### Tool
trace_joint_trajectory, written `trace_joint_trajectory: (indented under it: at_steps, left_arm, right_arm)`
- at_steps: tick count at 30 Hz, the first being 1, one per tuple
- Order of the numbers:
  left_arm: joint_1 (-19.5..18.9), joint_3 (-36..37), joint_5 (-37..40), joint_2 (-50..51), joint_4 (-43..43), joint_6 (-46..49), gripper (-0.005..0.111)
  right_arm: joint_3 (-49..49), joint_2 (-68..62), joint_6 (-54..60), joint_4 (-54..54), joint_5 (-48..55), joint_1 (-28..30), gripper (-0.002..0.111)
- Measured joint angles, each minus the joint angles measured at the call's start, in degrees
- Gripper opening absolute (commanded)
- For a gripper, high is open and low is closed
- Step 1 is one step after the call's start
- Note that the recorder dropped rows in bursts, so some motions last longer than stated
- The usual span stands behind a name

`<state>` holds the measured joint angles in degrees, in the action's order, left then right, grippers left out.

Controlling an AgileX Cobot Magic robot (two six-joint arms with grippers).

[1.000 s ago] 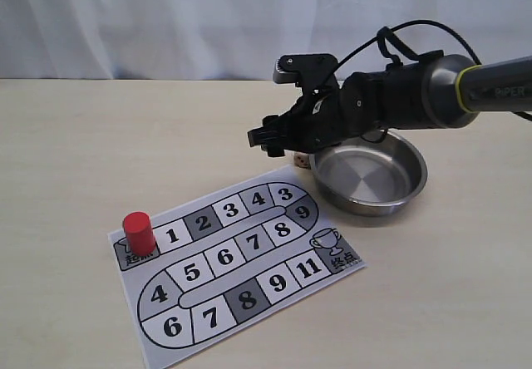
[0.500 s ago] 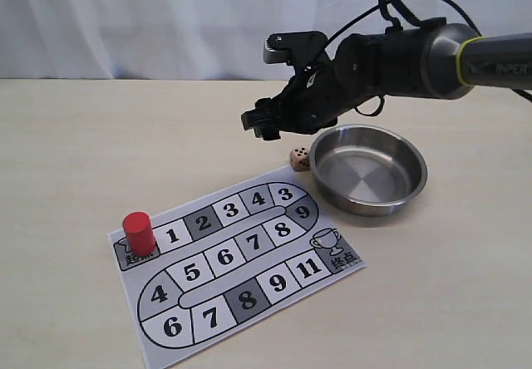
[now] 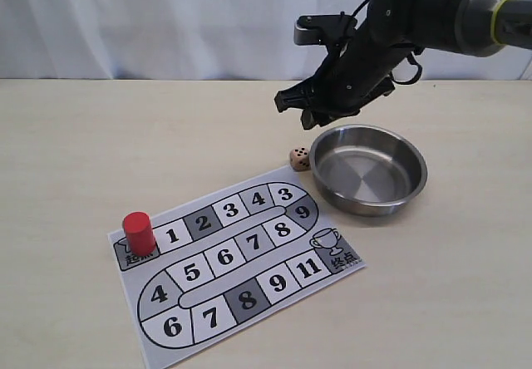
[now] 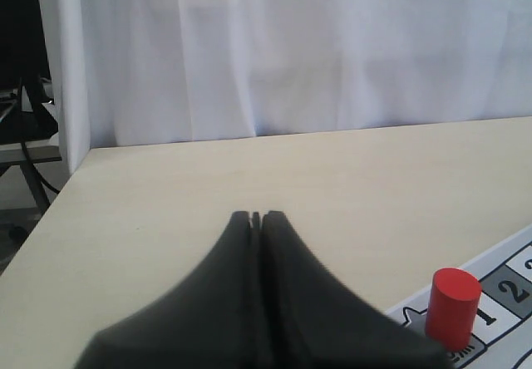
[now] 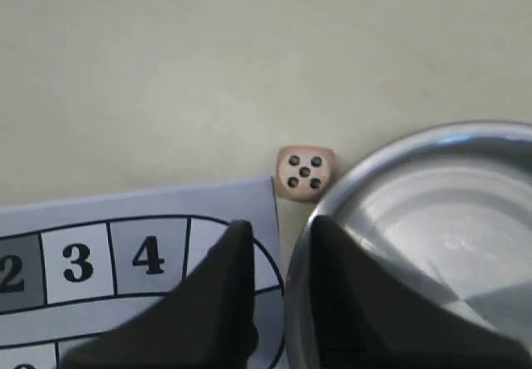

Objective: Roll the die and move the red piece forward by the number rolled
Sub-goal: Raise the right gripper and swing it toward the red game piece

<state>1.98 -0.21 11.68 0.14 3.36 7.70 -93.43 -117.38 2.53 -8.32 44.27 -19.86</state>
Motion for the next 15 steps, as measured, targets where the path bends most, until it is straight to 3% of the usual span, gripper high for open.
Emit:
trace_joint_trajectory:
  at_steps: [2, 15]
  left_arm:
    - [0.0, 0.0, 0.0, 0.0, 0.0, 0.0, 0.0]
    - [0.0, 0.0, 0.0, 0.0, 0.0, 0.0, 0.0]
  right_arm:
    - [0.0, -0.09, 0.5, 0.0, 1.4, 0.21, 0.004]
    - [-10.51, -9.82, 1.26, -0.13, 16.17, 0.21, 0.004]
